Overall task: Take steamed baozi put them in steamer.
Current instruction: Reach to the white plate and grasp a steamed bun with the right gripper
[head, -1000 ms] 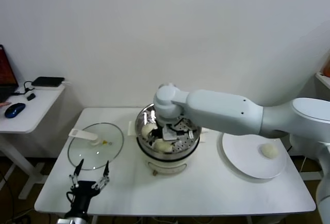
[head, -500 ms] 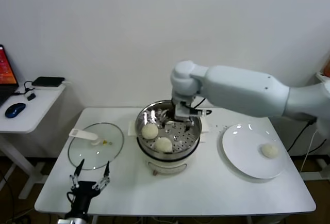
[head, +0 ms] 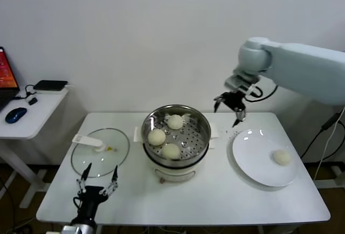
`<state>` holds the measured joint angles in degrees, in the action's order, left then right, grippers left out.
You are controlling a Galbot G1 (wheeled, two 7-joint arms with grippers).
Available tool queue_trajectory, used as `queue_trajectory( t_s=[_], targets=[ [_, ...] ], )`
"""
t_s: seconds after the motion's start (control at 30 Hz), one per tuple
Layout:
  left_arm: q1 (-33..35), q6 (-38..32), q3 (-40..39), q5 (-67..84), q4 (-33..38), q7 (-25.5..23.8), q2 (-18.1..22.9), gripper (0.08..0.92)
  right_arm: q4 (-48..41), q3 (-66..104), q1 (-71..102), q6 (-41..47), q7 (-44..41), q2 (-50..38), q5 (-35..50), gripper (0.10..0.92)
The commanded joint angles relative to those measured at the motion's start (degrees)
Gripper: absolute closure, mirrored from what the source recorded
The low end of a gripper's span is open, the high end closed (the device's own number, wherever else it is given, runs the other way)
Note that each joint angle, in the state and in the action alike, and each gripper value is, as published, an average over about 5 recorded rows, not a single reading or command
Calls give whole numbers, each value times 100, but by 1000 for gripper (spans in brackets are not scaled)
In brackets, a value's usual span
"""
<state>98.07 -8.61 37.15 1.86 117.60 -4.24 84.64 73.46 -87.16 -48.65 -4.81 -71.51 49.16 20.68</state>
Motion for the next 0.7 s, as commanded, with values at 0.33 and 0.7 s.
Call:
queue_trajectory(
  t_s=[0.33,0.7],
  targets=[
    [-100,9,-15,-46,9,-2,-25,177,-1646,1503,2308,1144,275,-1778,-1078,203],
    [-84,31,12,-61,17,-4,-20,177,-2034,3273,4154,214,248,-1572,-2811,203]
  ],
)
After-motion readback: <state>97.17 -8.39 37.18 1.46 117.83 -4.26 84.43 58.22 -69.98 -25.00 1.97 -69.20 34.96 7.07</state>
